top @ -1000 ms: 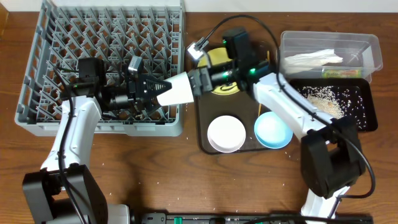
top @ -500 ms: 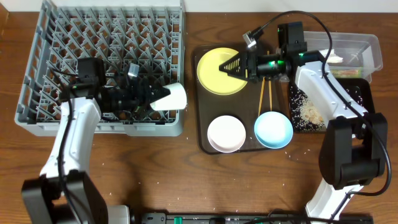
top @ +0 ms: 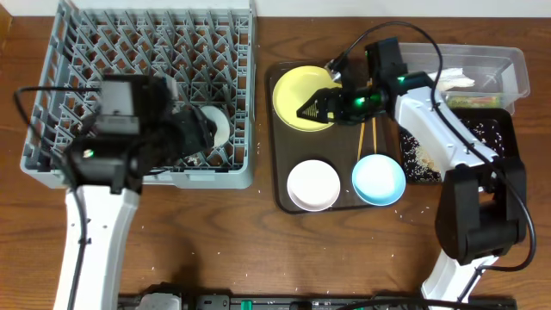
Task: Sort waste into correct bins and load items into the dishwasher
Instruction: 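Take the white cup with the left gripper and place it in the rack, then reach the left gripper to the pink-white bowl and grip its rim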
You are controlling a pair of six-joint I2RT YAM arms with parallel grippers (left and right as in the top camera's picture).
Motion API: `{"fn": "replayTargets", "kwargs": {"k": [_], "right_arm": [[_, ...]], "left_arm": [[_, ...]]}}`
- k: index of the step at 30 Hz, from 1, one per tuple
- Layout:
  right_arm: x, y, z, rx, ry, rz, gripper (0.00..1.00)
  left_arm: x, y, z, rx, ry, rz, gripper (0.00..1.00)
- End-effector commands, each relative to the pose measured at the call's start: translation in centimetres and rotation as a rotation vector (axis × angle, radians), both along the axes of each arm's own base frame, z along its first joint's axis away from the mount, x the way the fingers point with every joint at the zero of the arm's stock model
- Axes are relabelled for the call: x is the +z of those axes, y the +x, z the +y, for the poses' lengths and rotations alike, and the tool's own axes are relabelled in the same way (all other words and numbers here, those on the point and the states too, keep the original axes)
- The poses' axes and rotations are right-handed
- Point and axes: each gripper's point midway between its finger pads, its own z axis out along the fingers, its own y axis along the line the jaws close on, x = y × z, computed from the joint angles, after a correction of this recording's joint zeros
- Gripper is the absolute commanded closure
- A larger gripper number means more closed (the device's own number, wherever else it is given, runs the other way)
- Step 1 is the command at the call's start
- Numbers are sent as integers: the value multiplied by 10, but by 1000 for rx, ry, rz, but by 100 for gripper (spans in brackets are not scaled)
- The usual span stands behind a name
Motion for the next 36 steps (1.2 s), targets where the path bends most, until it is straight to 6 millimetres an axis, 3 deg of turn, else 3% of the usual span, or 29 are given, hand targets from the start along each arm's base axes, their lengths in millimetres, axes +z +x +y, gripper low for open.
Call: {"fn": "replayTargets", "kwargs": {"k": [1,9,17,19,21,24,30,36], "right_arm": [[-13,-1,4,9,-85,-31,19],[-24,-5,-3,-8,-163,-9,20],[-27,-3,-8,-23,-192,-14,20],[-27,-3,-8,-23,-192,-14,20],[-27,-2,-8,-24,-192,-15,20],[-22,-1,-10,-32,-196,-30,24],[23,2,-30,-81,-202,-132,29],[82,-7,-74,-218,-357,-288,26]], "left_arm": [[-24,9,15,58,159,58,65],[-82,22,0,3,195,232,66],[-119,25,-4,-12,199,349,64],[-124,27,-4,-13,200,360,49],[-128,27,-5,-14,202,371,24],[-130,27,-5,-14,203,375,9],[-122,37,-7,-14,190,337,4],[-89,39,-22,-100,127,248,5]]}}
